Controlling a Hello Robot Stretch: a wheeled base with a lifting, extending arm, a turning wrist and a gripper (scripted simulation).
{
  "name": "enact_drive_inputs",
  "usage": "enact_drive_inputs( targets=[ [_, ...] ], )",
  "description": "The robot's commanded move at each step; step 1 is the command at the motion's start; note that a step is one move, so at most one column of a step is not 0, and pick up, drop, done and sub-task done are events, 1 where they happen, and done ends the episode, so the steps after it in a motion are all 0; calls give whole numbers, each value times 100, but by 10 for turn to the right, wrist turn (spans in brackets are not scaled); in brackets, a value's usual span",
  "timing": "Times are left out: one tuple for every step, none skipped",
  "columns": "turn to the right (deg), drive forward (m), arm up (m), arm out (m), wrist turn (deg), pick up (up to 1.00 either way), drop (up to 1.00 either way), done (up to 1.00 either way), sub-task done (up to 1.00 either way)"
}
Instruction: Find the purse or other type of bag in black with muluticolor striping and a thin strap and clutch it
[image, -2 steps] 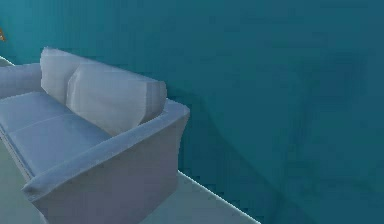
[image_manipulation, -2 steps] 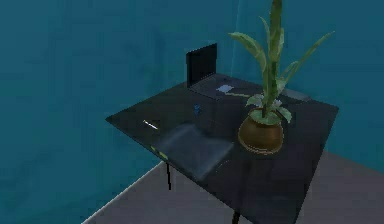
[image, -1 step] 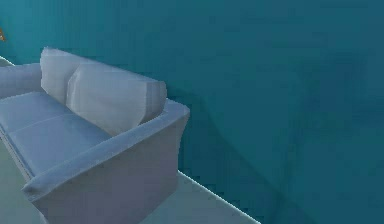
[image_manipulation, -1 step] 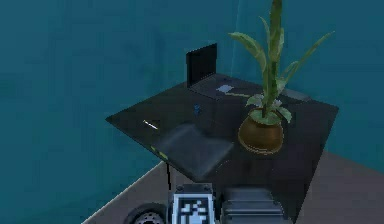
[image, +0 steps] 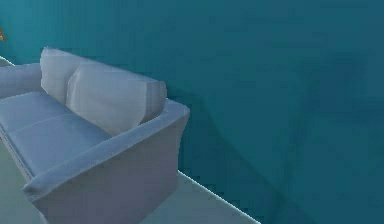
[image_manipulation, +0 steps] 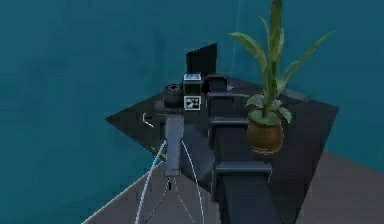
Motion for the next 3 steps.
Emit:
enact_drive_inputs(
  targets=[
    [0,0,0,0,450,0,0,0,0],
    [0,0,0,0,450,0,0,0,0],
    [0,0,0,0,450,0,0,0,0]
  ],
)
